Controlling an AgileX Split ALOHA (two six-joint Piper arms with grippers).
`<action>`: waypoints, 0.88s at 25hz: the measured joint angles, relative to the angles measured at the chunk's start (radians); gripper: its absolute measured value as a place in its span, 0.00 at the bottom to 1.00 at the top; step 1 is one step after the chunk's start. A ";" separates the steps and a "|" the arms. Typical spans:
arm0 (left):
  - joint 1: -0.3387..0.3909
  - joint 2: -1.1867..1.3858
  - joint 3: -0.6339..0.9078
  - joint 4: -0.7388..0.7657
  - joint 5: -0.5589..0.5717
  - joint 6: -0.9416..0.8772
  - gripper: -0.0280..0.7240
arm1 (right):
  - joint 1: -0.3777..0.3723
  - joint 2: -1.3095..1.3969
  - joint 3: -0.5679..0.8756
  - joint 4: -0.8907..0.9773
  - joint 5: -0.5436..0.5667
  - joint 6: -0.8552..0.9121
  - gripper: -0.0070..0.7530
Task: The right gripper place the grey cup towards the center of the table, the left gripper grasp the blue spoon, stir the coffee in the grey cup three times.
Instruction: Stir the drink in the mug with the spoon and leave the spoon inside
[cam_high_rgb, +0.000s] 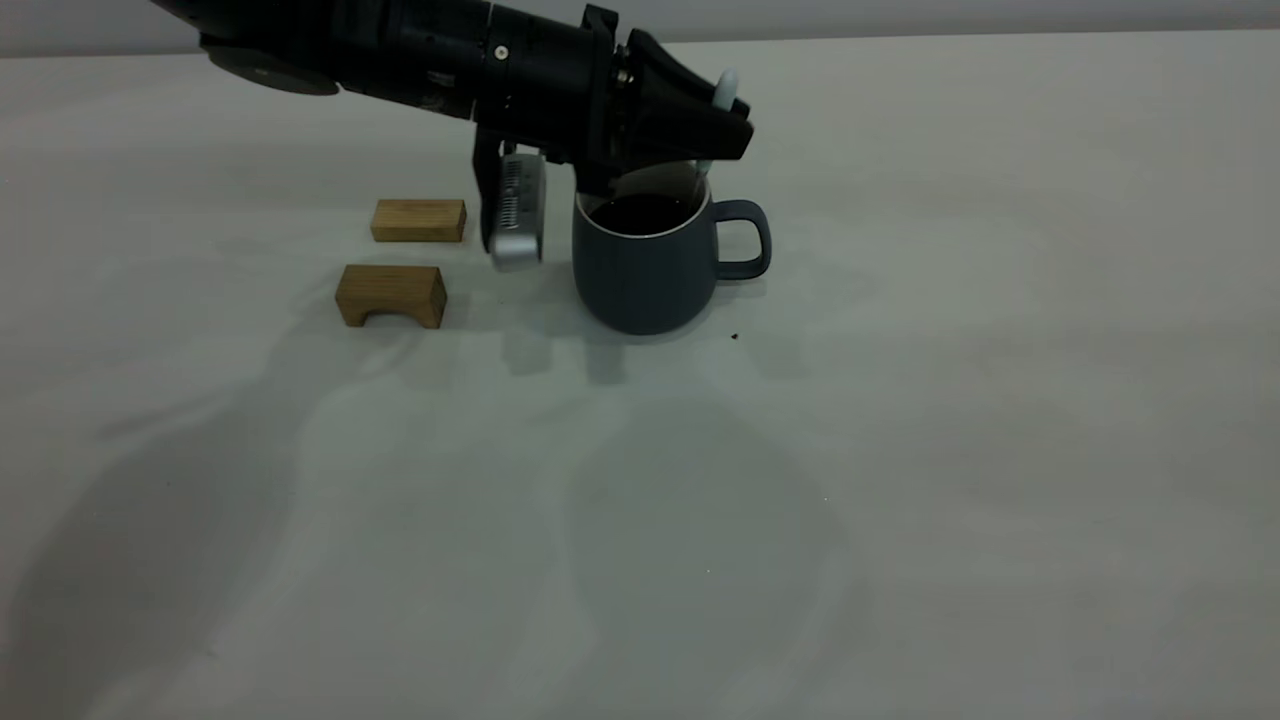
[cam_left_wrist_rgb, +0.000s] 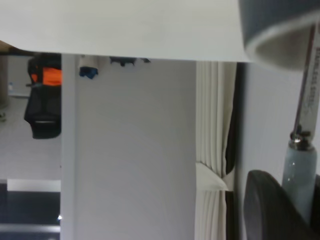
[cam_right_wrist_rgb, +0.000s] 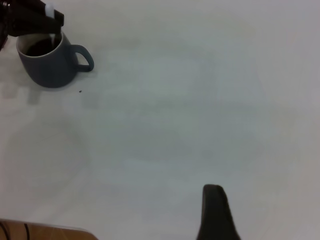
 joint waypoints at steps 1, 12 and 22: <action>0.007 0.000 0.000 0.012 0.001 -0.004 0.22 | 0.000 0.000 0.000 0.000 0.000 0.001 0.74; 0.049 0.000 0.000 -0.116 -0.068 -0.023 0.22 | 0.000 0.000 0.000 0.000 0.000 0.001 0.74; -0.010 0.030 -0.001 -0.094 -0.038 -0.023 0.22 | 0.000 0.000 0.000 0.000 0.000 0.001 0.74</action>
